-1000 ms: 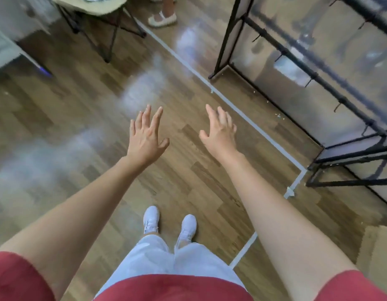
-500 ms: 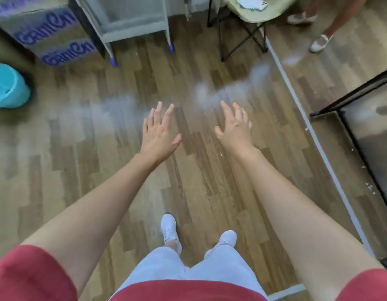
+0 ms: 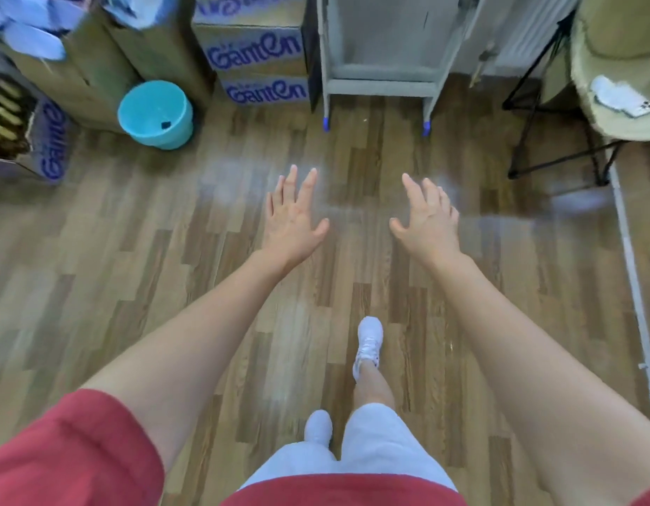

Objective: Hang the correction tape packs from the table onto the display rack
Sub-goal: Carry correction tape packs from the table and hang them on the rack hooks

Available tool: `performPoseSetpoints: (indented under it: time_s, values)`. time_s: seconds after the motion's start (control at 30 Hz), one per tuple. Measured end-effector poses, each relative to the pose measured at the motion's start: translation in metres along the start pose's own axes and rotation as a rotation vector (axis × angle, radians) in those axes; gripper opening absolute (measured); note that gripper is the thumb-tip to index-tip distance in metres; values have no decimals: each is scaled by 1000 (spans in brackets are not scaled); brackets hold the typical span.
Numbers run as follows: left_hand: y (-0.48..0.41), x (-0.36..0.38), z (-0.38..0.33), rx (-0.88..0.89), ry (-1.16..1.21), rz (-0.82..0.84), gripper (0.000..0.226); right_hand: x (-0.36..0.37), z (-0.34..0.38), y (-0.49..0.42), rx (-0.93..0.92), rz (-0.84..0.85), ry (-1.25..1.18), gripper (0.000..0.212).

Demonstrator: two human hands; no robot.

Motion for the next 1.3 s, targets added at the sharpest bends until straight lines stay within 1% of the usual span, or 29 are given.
performPoseSetpoints:
  time_s: [0.2, 0.33, 0.53, 0.73, 0.9, 1.03, 1.17, 1.3]
  values:
    - [-116, -26, -21, -106, -7, -49, 73, -44, 16, -132, -110, -3, 62, 66]
    - [-194, -49, -39, -124, 22, -88, 72, -80, 25, -219, -155, -25, 73, 68]
    - [-308, -79, -47, -129, 33, -110, 72, -120, 38, -331, -200, -61, 114, 69]
    - [-449, -102, -58, -60, 36, -128, 72, -156, 45, -461, -160, -129, 132, 70]
    - [-555, -125, -75, -17, 56, -145, 73, -191, 47, -558, -98, -143, 110, 73]
    - [-625, -132, -101, 17, 54, -128, 74, -213, 34, -618, -37, -130, 102, 70]
    - [-688, -133, -124, 29, 75, -135, 74, -231, 17, -681, -26, -121, 85, 71]
    - [-749, -129, -149, -11, 81, -161, 74, -250, 0, -749, -26, -140, 51, 77]
Point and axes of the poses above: each hand's wrist, its own y-axis away from the middle knuckle, its own x-axis out of the palm, z = x × y, the point moved 1 cm from there along -y, towards the middle knuckle, and after that the axes turned 2 degrees about y, right-handed, at the moved point
